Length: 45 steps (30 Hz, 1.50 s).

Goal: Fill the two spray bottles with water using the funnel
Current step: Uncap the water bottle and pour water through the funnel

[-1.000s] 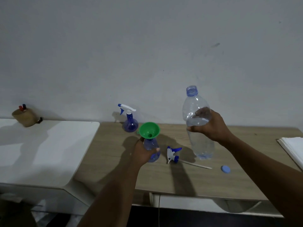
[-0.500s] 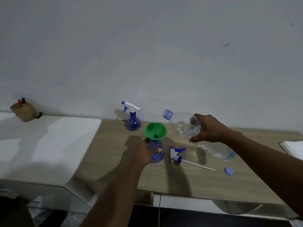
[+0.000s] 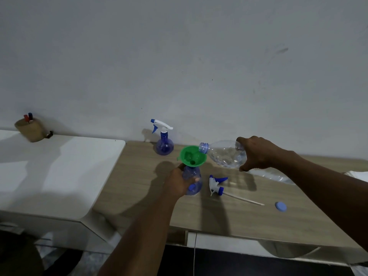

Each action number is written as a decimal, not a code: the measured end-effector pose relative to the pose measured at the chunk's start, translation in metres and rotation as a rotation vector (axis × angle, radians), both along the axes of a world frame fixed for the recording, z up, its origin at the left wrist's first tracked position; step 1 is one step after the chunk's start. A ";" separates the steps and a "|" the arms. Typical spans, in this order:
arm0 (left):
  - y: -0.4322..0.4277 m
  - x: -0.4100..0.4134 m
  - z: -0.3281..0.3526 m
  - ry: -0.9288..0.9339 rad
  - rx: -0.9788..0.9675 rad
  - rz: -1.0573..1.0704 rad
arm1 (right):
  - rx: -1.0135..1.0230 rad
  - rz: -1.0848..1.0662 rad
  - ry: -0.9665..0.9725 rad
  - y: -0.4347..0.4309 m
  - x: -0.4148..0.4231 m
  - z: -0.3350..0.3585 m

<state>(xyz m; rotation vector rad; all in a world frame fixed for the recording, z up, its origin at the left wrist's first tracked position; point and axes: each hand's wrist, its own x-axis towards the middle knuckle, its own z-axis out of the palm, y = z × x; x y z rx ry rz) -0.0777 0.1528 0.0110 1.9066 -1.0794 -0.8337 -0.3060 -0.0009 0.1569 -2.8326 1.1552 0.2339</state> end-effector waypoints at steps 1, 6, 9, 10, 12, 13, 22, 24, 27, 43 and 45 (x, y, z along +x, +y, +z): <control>0.000 0.000 0.000 -0.002 0.000 0.000 | -0.008 0.003 0.014 0.001 0.001 0.001; -0.002 0.001 -0.004 -0.007 -0.013 0.005 | -0.040 0.005 0.066 0.002 0.003 0.007; -0.004 0.002 -0.007 -0.007 -0.019 0.006 | -0.045 0.004 0.082 0.003 0.004 0.008; -0.005 0.002 -0.008 -0.004 -0.017 0.003 | -0.046 0.003 0.087 0.003 0.004 0.008; -0.006 0.003 -0.010 -0.011 -0.020 -0.001 | -0.050 0.004 0.095 0.004 0.004 0.009; -0.006 0.003 -0.011 -0.012 -0.022 -0.004 | -0.053 0.005 0.099 0.004 0.005 0.008; -0.007 0.003 -0.012 0.008 -0.030 0.004 | -0.081 0.012 0.127 0.003 0.005 0.008; -0.007 0.004 -0.013 0.011 -0.033 0.004 | -0.081 0.013 0.135 0.002 0.006 0.008; -0.007 0.004 -0.012 0.015 -0.029 0.001 | -0.080 0.015 0.147 0.001 0.006 0.010; -0.010 0.003 -0.016 0.022 -0.005 0.021 | -0.096 0.021 0.189 0.002 0.005 0.012; -0.009 0.003 -0.016 -0.001 -0.005 0.023 | -0.094 0.018 0.189 0.003 0.006 0.013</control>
